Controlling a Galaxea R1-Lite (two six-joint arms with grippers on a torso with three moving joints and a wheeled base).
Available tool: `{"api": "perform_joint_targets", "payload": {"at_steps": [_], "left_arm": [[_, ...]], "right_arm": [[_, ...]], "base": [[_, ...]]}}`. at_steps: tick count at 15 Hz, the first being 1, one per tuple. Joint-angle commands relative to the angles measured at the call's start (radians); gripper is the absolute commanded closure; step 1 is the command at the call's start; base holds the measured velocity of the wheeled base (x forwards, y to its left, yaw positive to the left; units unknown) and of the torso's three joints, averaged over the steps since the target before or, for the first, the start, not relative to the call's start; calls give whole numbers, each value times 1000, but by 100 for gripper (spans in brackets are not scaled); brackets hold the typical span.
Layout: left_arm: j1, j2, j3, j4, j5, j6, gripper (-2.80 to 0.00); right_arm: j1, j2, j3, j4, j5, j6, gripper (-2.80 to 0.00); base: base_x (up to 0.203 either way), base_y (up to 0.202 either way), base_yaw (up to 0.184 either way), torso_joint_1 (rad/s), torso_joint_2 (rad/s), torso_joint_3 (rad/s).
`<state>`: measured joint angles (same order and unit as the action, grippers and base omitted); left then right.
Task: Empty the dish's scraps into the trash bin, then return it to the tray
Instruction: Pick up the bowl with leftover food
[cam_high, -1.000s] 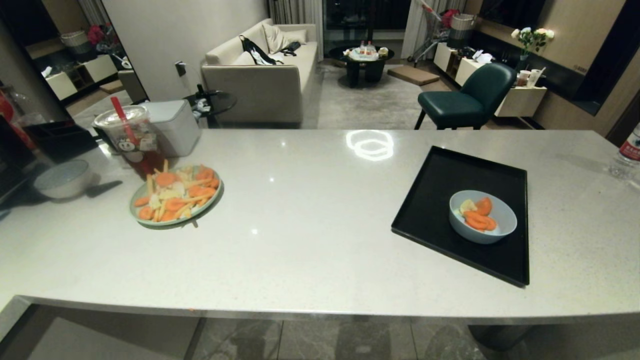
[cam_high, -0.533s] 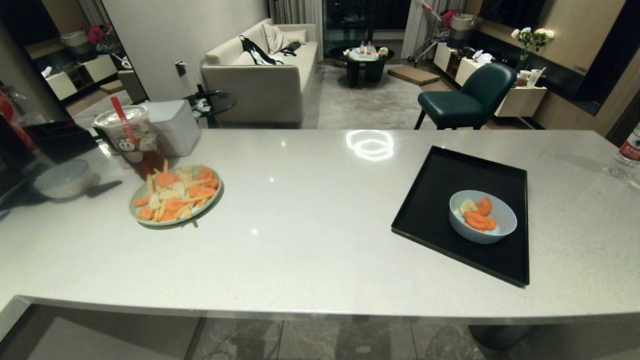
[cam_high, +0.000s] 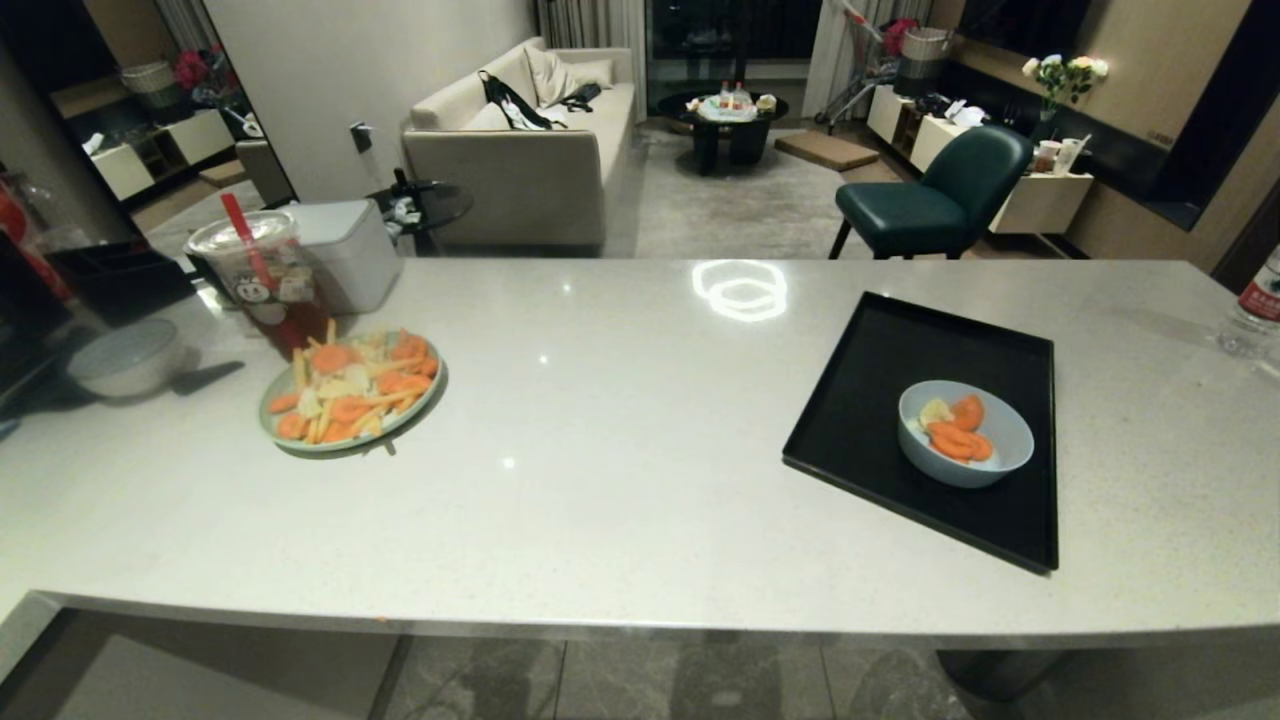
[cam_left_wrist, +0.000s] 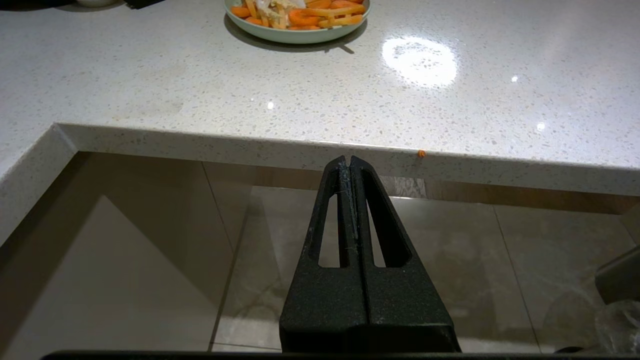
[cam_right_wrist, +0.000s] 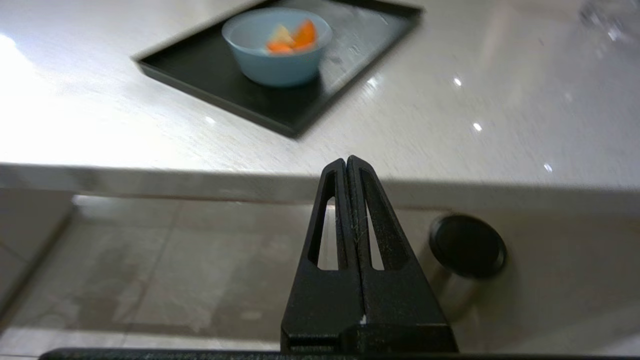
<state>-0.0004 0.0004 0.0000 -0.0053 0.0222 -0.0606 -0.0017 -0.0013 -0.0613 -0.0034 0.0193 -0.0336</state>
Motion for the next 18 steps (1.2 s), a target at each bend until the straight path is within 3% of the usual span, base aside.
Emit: {"api": "perform_joint_targets", "payload": {"at_steps": [1, 6, 11, 12, 18], "left_arm": [[0, 1, 0, -1, 1, -1, 0], [-1, 1, 0, -1, 1, -1, 0], [0, 1, 0, -1, 1, -1, 0], [0, 1, 0, -1, 1, -1, 0], [0, 1, 0, -1, 1, -1, 0]], "right_arm": [[0, 1, -79, 17, 54, -2, 0], [-1, 60, -296, 227, 185, -55, 0], [-59, 451, -445, 279, 318, -106, 0], [-68, 543, -478, 281, 344, -118, -280], [-74, 1056, -740, 284, 407, -200, -280]], "base": [[0, 0, 0, 0, 0, 0], [0, 0, 0, 0, 0, 0], [0, 0, 0, 0, 0, 0], [0, 0, 0, 0, 0, 0], [0, 0, 0, 0, 0, 0]]}}
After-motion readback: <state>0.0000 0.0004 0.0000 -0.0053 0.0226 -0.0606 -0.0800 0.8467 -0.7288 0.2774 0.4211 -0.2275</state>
